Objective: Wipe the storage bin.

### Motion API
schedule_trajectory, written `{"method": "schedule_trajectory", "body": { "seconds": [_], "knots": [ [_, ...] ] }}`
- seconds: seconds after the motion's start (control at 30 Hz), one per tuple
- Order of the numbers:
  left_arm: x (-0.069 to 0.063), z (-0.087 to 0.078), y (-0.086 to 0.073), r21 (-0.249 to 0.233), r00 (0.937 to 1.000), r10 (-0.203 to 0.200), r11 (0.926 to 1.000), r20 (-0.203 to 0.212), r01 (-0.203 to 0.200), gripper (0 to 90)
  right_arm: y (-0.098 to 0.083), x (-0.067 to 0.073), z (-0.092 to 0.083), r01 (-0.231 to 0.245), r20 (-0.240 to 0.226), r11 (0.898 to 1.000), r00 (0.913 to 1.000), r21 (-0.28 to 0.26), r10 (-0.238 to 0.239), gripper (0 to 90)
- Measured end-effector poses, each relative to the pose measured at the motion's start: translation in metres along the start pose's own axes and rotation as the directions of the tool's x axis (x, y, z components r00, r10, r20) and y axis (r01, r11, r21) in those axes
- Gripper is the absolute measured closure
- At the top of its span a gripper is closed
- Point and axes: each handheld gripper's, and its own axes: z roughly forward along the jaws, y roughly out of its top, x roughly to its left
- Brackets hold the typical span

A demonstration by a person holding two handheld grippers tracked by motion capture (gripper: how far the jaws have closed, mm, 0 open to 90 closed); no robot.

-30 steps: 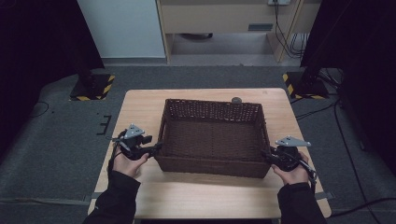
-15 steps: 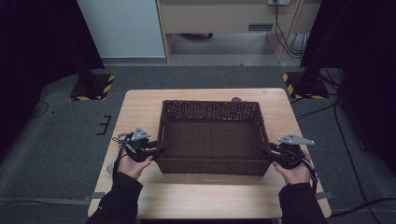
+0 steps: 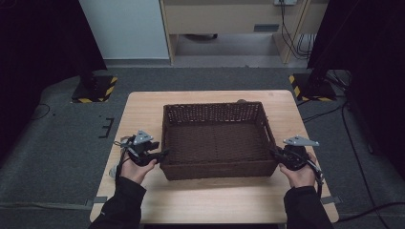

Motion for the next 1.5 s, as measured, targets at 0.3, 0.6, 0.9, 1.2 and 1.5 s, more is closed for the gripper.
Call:
{"method": "schedule_trajectory", "body": {
  "seconds": [0.3, 0.6, 0.9, 1.2, 1.5],
  "knots": [
    [-0.007, 0.010, -0.007, 0.019, 0.9998, 0.014, 0.9997, -0.017, -0.014, 48.2, 0.001, 0.003, -0.002, 0.004, 0.012, 1.000, 0.9999, -0.016, -0.003, 66.4],
    [-0.013, 0.006, -0.007, 0.023, 0.9996, 0.026, 0.9994, -0.008, -0.025, 47.3, 0.000, 0.000, -0.007, -0.021, 0.036, 1.000, 0.9991, -0.023, 0.022, 76.0],
    [-0.001, 0.002, 0.002, -0.020, 0.9999, -0.012, 0.9997, 0.004, 0.013, 41.5, 0.005, -0.008, 0.003, -0.020, 0.044, 0.999, 0.9988, -0.029, 0.021, 79.2],
    [-0.012, 0.007, -0.003, -0.013, 0.9998, -0.022, 0.9997, 0.003, 0.022, 45.3, 0.008, -0.007, -0.001, -0.001, 0.047, 0.998, 0.9989, -0.068, 0.004, 66.6],
    [-0.023, 0.004, -0.004, 0.004, 0.9998, -0.017, 0.9999, -0.004, 0.017, 43.5, 0.008, -0.008, -0.013, -0.038, 0.056, 0.996, 0.9975, -0.086, 0.043, 58.3]
  ]
}}
